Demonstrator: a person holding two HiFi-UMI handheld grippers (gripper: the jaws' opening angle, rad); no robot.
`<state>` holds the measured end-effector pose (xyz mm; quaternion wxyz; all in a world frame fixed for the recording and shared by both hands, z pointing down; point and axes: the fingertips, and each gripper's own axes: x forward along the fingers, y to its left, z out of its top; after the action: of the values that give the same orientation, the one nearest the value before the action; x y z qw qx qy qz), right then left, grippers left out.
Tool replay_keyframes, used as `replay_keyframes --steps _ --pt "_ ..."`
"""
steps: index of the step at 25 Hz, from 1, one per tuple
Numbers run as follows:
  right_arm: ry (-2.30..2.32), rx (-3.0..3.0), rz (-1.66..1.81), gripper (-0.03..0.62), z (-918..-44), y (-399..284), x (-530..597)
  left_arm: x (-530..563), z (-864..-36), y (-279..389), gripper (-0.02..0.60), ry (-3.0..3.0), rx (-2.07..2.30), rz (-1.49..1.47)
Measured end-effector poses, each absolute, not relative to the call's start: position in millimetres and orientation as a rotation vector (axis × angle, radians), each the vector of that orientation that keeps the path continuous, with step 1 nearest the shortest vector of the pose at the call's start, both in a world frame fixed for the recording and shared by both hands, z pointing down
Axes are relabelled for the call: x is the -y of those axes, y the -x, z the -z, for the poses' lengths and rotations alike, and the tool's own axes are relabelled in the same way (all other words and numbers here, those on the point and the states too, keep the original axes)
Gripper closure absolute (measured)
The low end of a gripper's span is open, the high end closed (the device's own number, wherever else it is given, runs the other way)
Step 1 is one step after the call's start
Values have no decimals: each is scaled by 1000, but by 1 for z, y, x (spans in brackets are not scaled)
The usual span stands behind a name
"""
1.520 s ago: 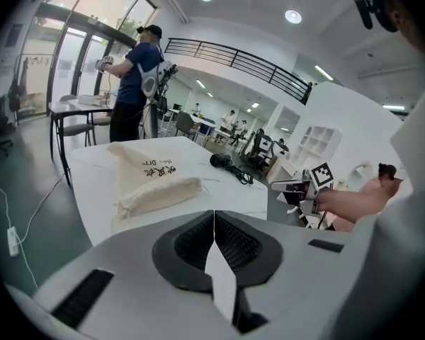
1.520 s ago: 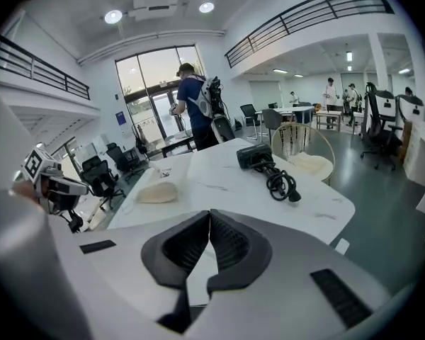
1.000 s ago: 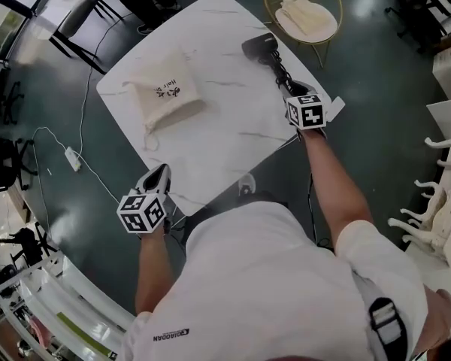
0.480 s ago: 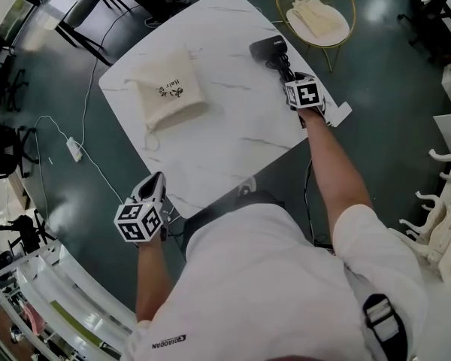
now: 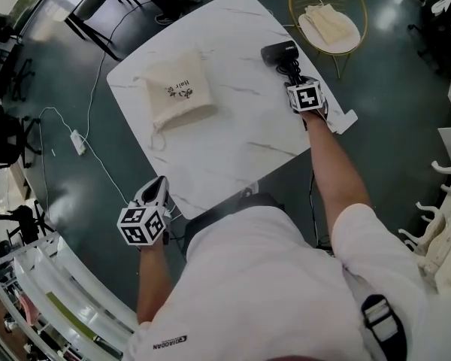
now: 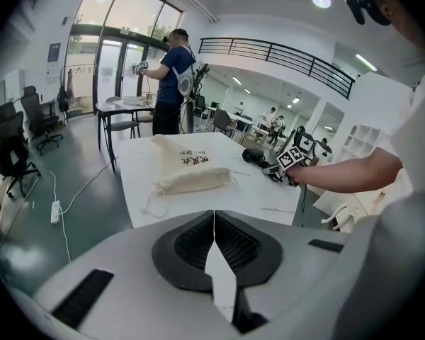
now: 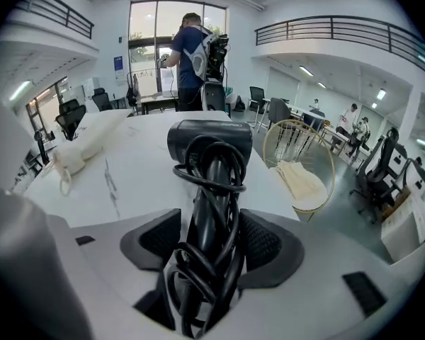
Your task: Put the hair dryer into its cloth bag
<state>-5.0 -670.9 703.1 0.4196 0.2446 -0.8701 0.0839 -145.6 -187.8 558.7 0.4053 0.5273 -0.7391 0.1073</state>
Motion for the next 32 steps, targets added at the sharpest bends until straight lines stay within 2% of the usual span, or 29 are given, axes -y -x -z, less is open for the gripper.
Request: replay_keyframes --steps 8,20,32 --pt "-559 2174 -307 324 -708 8 671 186 -566 148 551 -1310 1856 -237" --pt "-574 2178 -443 381 -702 5 671 181 -560 146 552 -1323 1875 -233" --pt "-579 2282 -672 389 -680 -11 626 168 -551 152 552 -1363 1890 -258"
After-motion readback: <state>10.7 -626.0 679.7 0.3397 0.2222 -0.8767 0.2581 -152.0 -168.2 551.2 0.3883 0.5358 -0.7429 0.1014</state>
